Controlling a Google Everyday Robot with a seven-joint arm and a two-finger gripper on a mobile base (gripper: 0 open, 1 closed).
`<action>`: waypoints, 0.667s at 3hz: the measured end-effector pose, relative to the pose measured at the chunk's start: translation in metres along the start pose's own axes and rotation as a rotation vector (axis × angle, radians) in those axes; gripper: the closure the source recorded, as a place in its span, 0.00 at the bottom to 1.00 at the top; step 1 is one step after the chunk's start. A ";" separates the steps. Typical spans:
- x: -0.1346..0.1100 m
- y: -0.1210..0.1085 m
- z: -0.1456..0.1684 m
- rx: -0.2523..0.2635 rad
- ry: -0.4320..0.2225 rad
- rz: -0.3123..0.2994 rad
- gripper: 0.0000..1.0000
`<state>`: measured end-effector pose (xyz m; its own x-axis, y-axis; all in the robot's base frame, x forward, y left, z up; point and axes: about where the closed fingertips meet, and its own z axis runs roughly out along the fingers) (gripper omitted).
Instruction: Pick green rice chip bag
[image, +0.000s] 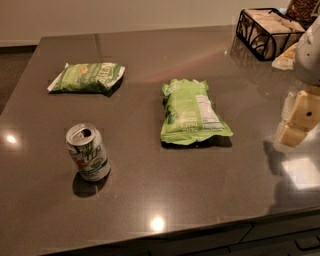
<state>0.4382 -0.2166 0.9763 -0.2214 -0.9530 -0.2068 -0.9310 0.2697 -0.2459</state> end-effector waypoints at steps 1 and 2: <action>0.000 0.000 0.000 0.000 0.000 0.000 0.00; -0.009 -0.007 0.004 0.002 -0.014 0.038 0.00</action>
Offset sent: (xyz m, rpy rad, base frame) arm 0.0314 0.0220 -0.0050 0.0800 0.0221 -0.1141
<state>0.4474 -0.2097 0.9764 -0.2529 -0.9400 -0.2292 -0.9213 0.3063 -0.2395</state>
